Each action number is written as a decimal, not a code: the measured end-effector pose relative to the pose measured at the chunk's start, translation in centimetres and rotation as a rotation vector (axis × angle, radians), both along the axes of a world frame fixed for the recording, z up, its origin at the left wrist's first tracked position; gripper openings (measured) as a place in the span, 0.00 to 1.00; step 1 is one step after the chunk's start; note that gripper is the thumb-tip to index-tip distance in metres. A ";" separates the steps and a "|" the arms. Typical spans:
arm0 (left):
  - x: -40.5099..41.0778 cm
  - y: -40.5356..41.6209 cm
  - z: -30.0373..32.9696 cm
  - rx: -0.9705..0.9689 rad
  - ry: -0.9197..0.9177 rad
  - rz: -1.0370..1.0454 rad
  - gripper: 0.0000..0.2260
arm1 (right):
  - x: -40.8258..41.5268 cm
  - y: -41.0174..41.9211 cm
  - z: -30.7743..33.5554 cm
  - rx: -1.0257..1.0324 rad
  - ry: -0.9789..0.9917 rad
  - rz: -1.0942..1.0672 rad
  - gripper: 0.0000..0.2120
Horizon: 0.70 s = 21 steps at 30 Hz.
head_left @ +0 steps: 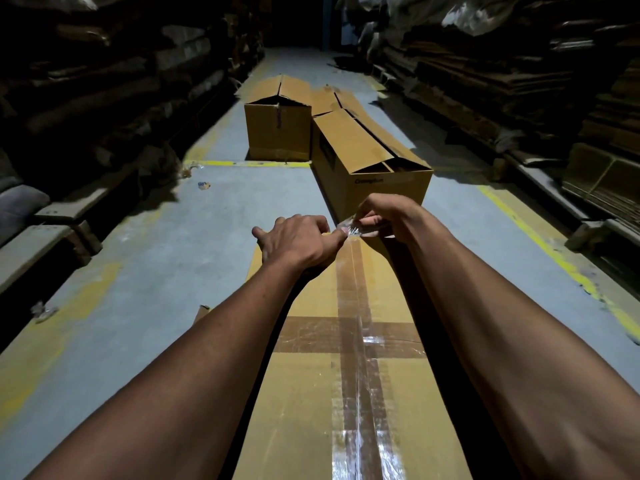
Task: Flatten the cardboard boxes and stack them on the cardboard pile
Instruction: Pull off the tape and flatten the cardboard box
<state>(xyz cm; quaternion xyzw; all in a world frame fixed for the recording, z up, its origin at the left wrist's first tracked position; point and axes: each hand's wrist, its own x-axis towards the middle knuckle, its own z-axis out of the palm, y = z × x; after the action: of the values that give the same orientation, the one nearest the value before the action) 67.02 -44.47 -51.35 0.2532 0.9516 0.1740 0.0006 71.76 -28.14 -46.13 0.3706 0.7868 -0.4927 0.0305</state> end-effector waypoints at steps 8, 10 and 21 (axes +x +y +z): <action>0.1 -0.3 -0.1 -0.008 0.002 -0.022 0.26 | 0.0 0.7 -0.1 -0.158 0.123 -0.072 0.06; 0.0 -0.4 -0.3 -0.014 -0.001 -0.036 0.26 | 0.7 0.6 0.4 -0.191 0.097 0.008 0.09; -0.6 -1.0 -0.7 0.118 -0.048 -0.167 0.17 | 2.3 2.4 0.2 -0.291 0.257 0.258 0.17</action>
<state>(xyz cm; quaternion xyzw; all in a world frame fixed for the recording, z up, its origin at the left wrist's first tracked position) 66.46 -45.45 -52.06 0.3269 0.9151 0.2349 0.0233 74.04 -25.75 -45.98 0.1928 0.7455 -0.6363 0.0459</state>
